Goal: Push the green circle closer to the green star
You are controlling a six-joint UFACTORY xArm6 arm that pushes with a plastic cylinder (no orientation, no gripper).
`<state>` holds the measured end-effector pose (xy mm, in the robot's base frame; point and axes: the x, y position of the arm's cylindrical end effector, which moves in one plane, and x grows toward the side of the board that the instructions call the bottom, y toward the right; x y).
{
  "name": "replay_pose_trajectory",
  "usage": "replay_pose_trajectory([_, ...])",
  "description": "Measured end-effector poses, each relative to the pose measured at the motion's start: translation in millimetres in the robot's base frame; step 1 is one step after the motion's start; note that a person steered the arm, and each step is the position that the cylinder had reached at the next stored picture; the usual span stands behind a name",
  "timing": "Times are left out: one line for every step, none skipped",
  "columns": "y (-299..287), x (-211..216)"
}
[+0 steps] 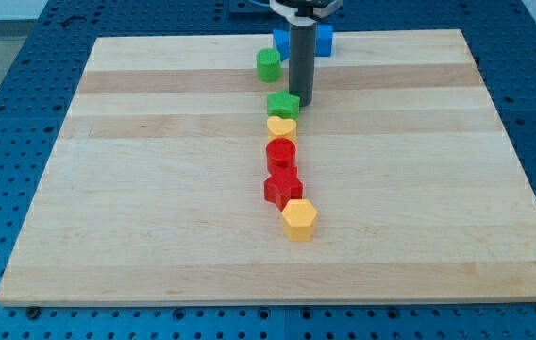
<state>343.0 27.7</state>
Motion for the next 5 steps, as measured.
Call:
replay_pose_trajectory([0,0])
replay_pose_trajectory([0,-4])
replay_pose_trajectory([12,-33])
replay_pose_trajectory([-3,-41])
replay_pose_trajectory([-37,-30])
